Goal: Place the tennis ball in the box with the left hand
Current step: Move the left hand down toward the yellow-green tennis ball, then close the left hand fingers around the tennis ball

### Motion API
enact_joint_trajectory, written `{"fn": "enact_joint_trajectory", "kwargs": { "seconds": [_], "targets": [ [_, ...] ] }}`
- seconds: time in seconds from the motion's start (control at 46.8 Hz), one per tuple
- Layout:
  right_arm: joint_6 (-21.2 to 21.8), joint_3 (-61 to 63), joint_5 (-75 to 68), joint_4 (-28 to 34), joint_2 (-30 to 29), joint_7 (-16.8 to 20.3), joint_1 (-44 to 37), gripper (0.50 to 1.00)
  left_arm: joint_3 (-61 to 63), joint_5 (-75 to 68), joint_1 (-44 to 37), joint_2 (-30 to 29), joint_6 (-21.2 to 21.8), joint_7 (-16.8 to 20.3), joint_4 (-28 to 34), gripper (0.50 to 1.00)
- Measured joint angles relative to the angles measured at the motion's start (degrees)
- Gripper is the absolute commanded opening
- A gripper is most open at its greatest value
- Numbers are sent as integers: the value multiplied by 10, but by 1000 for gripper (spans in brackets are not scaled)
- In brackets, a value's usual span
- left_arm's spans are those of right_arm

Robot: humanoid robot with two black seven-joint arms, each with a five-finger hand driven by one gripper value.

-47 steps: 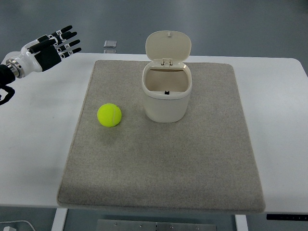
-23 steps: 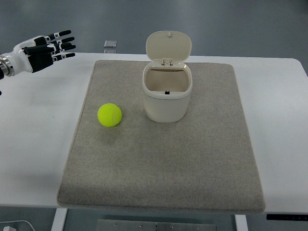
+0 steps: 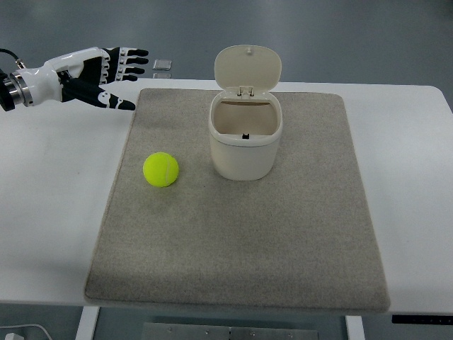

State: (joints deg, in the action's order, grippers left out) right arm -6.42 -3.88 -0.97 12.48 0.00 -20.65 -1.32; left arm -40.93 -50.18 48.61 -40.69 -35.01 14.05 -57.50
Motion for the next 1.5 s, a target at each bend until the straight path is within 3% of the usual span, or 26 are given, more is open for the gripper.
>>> {"fn": "enact_joint_trajectory", "kwargs": {
  "seconds": [0.513, 0.812, 1.133, 1.219, 1.411, 1.496],
  "targets": [
    [0, 0, 0, 0, 0, 0, 0, 940, 67, -161, -2, -15, 1, 10, -78, 971],
    [0, 0, 0, 0, 0, 0, 0, 940, 88, -283, -39, -9, 119, 39, -125, 964],
    [0, 0, 0, 0, 0, 0, 0, 938, 156, -347, -46, -7, 266, 62, -128, 958],
    [0, 0, 0, 0, 0, 0, 0, 938, 162, -361, -46, -7, 284, 63, -129, 949],
    [0, 0, 0, 0, 0, 0, 0, 938, 163, -372, -46, -6, 294, 63, -130, 846],
    [0, 0, 0, 0, 0, 0, 0, 938, 163, -372, -46, -6, 296, 63, -132, 838]
  ]
}}
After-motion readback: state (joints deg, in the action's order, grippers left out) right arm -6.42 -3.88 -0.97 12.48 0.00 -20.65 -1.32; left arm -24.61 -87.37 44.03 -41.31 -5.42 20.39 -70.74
